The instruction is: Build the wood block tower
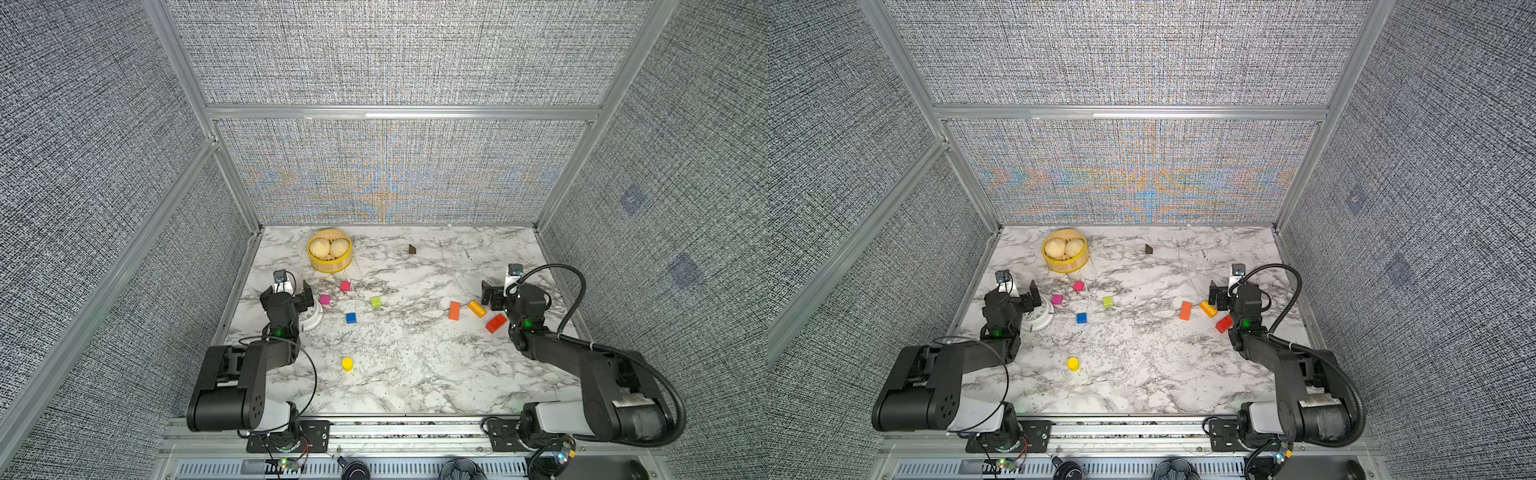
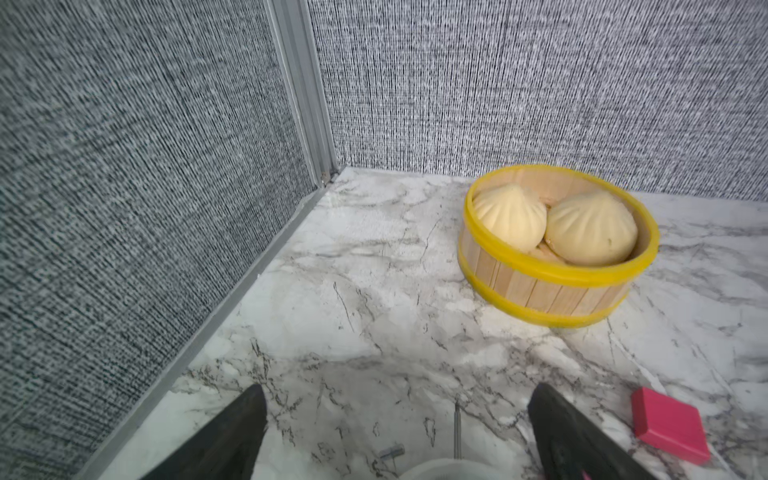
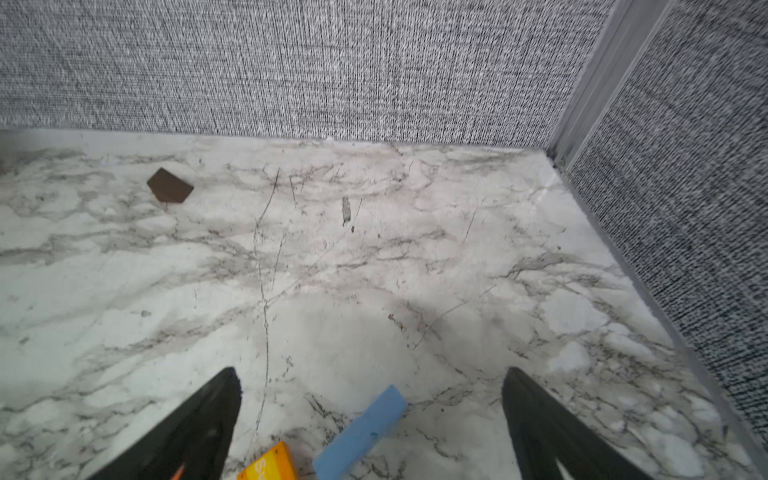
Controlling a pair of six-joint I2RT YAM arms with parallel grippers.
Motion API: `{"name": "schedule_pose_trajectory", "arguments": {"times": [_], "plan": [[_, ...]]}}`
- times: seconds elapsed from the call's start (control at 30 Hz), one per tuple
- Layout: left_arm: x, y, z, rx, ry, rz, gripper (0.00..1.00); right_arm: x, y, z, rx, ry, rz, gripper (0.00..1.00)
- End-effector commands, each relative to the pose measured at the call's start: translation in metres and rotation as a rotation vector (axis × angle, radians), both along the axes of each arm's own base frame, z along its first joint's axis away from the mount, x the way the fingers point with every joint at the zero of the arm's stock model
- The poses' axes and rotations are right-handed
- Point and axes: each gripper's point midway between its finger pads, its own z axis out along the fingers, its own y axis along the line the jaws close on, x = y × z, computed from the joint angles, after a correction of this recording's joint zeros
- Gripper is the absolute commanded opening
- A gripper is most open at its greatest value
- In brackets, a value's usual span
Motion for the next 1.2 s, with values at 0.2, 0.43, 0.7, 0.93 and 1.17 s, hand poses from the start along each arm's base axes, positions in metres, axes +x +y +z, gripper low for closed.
{"name": "schedule_pose_trajectory", "arguments": {"times": [0.2, 0.43, 0.7, 0.93, 1.17], "plan": [[0.007, -0.015, 0.054, -0.024, 0.184, -0.081, 0.99, -0.019, -0.011, 0.014, 0.091, 0.200, -0.119, 0.99], [0.008, -0.078, 0.098, -0.059, 0.293, -0.229, 0.99, -0.033, 0.015, 0.045, 0.166, 0.316, -0.068, 0.98], [-0.014, -0.164, 0.089, -0.123, 0.439, -0.345, 0.99, -0.061, 0.051, 0.059, 0.235, 0.455, -0.032, 0.83], [-0.034, -0.214, 0.074, -0.170, 0.455, -0.417, 0.99, -0.068, 0.073, 0.048, 0.230, 0.566, -0.031, 0.81], [-0.047, -0.227, 0.063, -0.264, 0.414, -0.457, 0.99, -0.061, 0.085, 0.026, 0.267, 0.681, -0.061, 0.72]]}}
